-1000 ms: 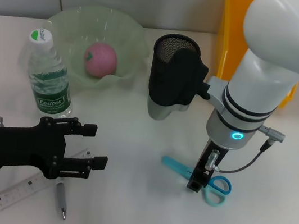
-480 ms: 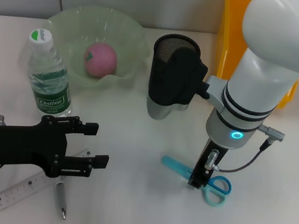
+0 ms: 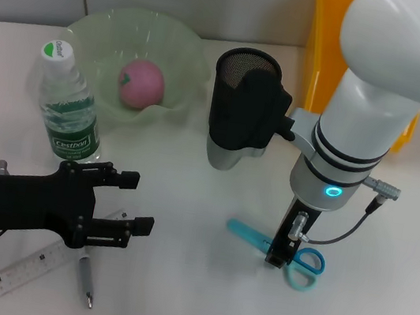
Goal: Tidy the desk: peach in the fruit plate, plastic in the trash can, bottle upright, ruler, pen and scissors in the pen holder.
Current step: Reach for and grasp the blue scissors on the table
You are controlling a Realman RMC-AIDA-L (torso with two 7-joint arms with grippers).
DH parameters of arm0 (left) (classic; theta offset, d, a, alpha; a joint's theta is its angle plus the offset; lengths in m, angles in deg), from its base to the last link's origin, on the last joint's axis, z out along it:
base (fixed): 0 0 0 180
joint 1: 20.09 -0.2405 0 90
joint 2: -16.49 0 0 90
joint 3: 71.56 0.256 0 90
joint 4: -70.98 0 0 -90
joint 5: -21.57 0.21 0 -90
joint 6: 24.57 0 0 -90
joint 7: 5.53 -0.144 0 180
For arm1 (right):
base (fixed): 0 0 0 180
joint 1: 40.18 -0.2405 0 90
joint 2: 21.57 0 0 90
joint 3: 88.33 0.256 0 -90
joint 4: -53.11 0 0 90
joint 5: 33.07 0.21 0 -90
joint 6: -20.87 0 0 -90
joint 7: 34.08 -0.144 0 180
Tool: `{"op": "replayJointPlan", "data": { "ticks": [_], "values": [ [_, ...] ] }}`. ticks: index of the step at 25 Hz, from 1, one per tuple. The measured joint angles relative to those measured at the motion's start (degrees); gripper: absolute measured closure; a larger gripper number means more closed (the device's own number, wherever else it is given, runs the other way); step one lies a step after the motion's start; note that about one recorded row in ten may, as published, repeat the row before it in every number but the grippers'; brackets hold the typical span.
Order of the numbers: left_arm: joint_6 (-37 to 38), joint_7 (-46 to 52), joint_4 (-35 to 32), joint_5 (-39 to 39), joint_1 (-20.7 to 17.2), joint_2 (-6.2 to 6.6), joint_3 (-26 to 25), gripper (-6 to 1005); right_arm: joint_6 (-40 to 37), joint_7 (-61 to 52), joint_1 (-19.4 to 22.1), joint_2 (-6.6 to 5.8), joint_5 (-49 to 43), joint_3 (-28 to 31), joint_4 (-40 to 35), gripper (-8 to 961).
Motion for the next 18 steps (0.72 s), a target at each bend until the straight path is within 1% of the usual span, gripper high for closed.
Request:
{"op": "replayJointPlan", "data": {
  "ticks": [18],
  "values": [
    [-0.07, 0.0, 0.0, -0.06, 0.05, 0.0, -0.09, 218, 0.29, 0.11, -0.28, 0.0, -0.08, 0.0, 0.72, 648]
  ]
}}
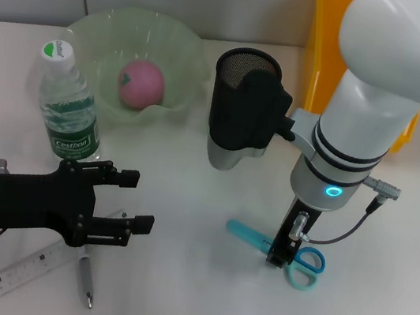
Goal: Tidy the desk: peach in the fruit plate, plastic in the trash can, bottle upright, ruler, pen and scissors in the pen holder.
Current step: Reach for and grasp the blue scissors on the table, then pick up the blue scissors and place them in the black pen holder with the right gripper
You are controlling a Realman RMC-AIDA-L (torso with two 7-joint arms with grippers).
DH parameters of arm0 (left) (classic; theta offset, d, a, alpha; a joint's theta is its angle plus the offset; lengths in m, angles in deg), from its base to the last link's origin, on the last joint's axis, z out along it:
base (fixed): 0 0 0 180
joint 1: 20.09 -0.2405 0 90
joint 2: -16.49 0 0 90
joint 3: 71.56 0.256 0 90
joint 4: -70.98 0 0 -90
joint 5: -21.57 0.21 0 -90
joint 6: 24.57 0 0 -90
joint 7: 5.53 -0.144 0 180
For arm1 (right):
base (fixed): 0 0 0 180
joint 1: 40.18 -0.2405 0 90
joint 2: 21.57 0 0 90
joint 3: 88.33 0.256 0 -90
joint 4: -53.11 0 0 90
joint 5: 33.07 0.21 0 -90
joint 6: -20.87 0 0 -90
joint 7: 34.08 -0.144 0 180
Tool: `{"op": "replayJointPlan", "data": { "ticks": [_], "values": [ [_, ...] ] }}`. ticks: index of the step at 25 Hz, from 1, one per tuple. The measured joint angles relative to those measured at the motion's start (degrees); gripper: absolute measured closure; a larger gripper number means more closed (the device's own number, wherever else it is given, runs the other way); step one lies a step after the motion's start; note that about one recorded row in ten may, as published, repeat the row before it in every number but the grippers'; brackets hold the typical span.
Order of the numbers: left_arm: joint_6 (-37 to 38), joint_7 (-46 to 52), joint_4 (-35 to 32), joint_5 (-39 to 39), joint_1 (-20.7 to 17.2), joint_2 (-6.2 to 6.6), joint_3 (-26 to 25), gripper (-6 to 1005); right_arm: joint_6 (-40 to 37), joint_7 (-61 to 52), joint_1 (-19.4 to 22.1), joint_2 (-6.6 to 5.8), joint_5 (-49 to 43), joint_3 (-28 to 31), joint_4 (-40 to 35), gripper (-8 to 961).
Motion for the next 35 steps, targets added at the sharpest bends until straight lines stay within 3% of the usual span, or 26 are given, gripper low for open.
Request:
{"op": "replayJointPlan", "data": {
  "ticks": [6, 15, 24, 33, 35],
  "values": [
    [-0.02, 0.0, 0.0, -0.03, 0.03, 0.04, 0.0, 218, -0.24, -0.17, 0.0, 0.0, 0.1, 0.06, -0.01, 649],
    [-0.02, 0.0, 0.0, -0.03, 0.13, 0.08, -0.07, 218, -1.58, -0.2, -0.07, -0.06, 0.17, 2.32, -0.74, 732],
    [-0.02, 0.0, 0.0, -0.03, 0.13, 0.0, -0.22, 218, -5.82, 2.72, 1.04, -0.44, 0.36, 14.21, -4.89, 733],
    [0.17, 0.0, 0.0, -0.63, 0.19, 0.0, -0.81, 219, -9.08, 10.68, 3.01, -0.73, 4.7, 32.5, -5.65, 733],
    [0.4, 0.0, 0.01, -1.35, 0.2, 0.0, -0.81, 219, -9.16, 11.62, 3.47, -0.86, 5.63, 34.0, -5.66, 733]
  ]
}}
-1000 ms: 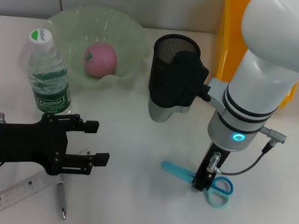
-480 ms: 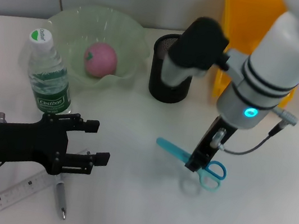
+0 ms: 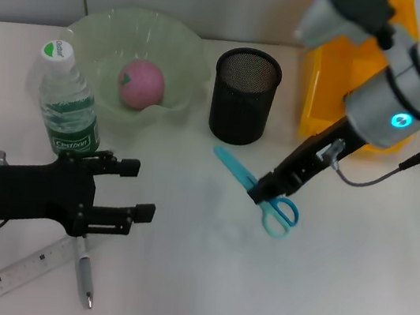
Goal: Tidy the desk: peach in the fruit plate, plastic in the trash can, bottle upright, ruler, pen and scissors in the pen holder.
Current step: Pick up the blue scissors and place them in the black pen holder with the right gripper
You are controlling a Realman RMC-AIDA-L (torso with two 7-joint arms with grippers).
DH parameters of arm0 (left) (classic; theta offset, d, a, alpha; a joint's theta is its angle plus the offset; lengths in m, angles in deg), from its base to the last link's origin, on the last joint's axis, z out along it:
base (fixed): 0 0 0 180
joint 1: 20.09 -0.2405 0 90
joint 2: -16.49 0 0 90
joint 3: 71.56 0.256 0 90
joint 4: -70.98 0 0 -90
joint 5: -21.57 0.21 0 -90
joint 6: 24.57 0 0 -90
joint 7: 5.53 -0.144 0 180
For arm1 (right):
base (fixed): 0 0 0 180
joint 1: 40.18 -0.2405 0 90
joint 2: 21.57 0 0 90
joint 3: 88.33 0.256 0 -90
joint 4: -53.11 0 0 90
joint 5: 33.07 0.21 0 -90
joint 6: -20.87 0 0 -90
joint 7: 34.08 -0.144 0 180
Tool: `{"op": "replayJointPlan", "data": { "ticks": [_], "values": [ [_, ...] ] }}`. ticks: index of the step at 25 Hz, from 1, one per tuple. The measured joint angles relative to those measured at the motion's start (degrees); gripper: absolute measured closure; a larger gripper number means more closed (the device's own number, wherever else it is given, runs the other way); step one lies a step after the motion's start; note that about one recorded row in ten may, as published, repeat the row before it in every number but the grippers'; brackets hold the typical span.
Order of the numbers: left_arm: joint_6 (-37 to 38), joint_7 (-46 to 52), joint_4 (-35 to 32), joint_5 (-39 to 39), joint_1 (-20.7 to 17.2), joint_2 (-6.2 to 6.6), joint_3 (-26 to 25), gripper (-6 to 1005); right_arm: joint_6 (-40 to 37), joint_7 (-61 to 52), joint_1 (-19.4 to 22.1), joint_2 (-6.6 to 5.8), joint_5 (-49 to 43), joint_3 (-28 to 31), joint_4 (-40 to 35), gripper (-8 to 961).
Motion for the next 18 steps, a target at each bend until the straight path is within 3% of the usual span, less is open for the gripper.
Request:
{"op": "replayJointPlan", "data": {
  "ticks": [9, 18],
  "values": [
    [1.13, -0.07, 0.61, -4.58, 0.15, 0.0, 0.11, 219, -0.31, 9.94, 5.44, -1.11, 11.79, 11.82, -0.14, 734],
    [2.18, -0.15, 0.72, -7.5, 0.43, -0.09, 0.43, 219, -0.56, 18.82, 11.09, -1.51, 25.6, 18.76, 1.51, 734]
  ]
}}
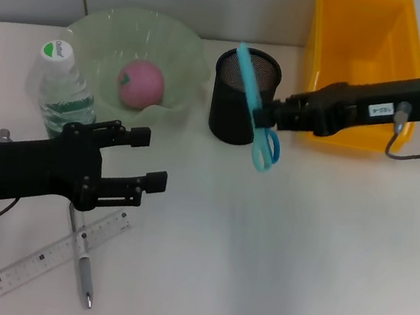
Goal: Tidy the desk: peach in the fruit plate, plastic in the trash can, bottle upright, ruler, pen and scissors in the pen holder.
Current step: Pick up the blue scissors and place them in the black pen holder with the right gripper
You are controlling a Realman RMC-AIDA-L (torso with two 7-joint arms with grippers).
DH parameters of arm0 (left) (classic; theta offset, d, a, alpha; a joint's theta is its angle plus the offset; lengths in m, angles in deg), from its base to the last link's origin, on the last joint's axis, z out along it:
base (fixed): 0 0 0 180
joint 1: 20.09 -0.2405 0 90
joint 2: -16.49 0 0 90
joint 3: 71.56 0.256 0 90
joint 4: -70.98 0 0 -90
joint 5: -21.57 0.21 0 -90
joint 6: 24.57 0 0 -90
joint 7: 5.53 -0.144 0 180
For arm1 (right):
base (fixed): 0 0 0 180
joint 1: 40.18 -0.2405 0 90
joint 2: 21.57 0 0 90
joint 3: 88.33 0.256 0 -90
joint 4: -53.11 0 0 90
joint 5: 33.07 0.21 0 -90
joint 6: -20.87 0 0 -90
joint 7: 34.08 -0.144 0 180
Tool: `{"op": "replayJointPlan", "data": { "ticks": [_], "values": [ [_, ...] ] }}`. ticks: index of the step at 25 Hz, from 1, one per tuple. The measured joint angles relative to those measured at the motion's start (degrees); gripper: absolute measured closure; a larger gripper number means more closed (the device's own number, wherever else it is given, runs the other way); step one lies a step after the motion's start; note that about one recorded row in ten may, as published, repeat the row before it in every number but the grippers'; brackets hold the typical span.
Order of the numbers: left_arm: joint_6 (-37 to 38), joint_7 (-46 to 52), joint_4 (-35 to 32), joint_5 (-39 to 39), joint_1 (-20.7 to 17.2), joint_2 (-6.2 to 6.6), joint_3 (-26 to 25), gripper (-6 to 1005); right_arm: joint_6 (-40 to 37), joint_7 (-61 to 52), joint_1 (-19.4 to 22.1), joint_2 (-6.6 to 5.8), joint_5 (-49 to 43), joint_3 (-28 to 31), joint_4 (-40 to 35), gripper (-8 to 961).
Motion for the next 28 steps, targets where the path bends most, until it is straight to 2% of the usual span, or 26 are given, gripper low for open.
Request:
{"op": "replayJointPlan", "data": {
  "ticks": [6, 12, 15, 18, 20, 28],
  "values": [
    [0.09, -0.01, 0.02, -0.12, 0.05, 0.0, -0.14, 220, 0.09, 7.11, 2.95, -0.15, 7.03, 2.68, 1.68, 735],
    [0.12, -0.4, 0.71, -0.22, 0.13, 0.0, -0.23, 220, 1.39, 17.38, 4.11, 0.0, 7.62, 4.15, -0.26, 735],
    [-0.03, -0.38, 0.73, -0.23, 0.13, 0.0, -0.35, 220, 2.89, 23.48, 5.01, 0.28, 7.76, 4.33, -2.53, 735],
    [-0.23, -0.37, 0.75, -0.24, 0.01, 0.05, -0.39, 220, 4.38, 30.67, 6.53, 1.38, 7.78, 4.22, -7.19, 735],
    [-0.35, -0.38, 0.76, -0.25, -0.22, 0.05, -0.4, 220, 4.88, 34.0, 7.11, 1.7, 8.09, 4.0, -9.45, 735],
    [-0.72, -0.58, 0.85, -0.65, -1.01, -0.11, -0.69, 220, 8.24, 48.23, 9.66, 1.82, 13.91, 3.8, -15.19, 736]
  ]
}}
